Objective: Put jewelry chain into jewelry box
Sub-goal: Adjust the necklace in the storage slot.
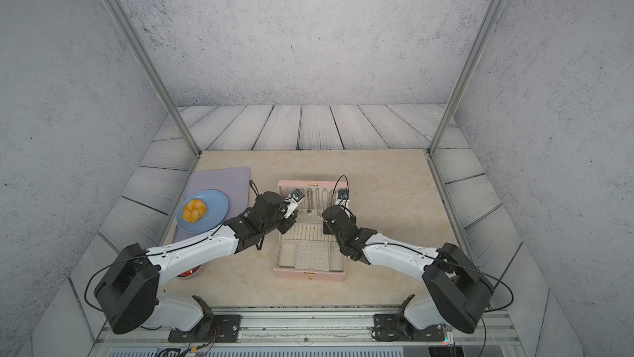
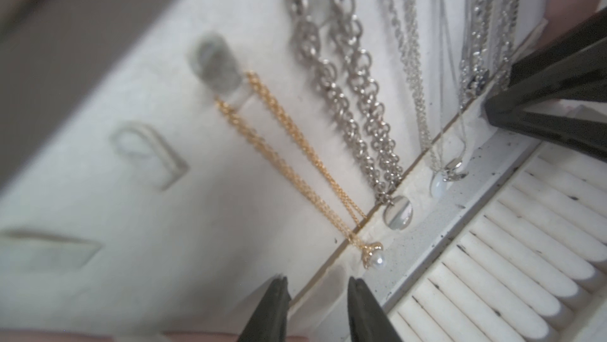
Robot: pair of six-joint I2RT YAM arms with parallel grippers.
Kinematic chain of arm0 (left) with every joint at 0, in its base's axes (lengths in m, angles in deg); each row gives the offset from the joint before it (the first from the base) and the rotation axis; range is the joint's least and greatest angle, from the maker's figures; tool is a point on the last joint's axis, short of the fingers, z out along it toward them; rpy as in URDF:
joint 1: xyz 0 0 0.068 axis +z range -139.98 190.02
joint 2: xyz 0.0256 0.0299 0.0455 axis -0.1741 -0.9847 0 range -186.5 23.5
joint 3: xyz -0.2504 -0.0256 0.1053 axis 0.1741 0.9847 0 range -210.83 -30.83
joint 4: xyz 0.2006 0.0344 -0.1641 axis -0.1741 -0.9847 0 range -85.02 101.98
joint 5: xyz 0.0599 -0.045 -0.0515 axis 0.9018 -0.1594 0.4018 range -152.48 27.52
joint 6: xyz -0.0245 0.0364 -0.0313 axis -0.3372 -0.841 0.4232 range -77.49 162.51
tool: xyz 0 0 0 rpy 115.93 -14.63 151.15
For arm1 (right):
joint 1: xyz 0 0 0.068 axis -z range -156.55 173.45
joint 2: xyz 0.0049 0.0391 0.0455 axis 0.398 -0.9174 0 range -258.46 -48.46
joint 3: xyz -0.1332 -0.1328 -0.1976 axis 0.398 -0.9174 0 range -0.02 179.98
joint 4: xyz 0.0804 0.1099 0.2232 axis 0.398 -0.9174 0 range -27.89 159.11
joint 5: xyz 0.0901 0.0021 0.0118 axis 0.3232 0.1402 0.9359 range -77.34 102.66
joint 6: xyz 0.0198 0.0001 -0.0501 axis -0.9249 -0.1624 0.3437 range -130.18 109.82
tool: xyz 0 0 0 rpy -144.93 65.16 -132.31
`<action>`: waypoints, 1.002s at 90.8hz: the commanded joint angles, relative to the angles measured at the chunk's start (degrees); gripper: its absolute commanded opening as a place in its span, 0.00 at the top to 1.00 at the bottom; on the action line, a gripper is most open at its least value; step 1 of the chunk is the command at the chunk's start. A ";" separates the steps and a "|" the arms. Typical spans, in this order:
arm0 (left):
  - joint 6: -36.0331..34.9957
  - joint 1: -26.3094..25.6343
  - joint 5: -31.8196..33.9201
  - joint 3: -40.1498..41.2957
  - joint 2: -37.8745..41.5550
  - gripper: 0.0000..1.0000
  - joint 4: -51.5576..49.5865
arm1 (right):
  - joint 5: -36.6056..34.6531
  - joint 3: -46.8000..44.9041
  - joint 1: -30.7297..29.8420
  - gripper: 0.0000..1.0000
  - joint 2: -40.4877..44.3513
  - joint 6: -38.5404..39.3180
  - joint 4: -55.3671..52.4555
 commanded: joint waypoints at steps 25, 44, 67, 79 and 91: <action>-8.94 2.20 -6.55 2.18 1.99 0.57 2.24 | 2.34 0.77 1.49 0.90 -1.42 2.64 2.79; -12.75 2.20 -6.27 6.15 6.46 0.53 6.00 | 4.64 -0.74 2.42 1.00 0.34 3.69 4.67; -19.23 2.17 -3.00 6.84 5.48 0.28 7.19 | 7.04 -1.90 2.77 1.00 2.29 4.45 5.68; -23.79 1.97 -1.68 5.49 2.96 0.25 6.94 | 8.07 -2.40 2.99 1.00 2.76 4.10 6.30; -28.04 1.63 2.03 3.10 -1.75 0.25 6.11 | 8.91 -2.36 3.14 1.00 2.64 4.27 6.71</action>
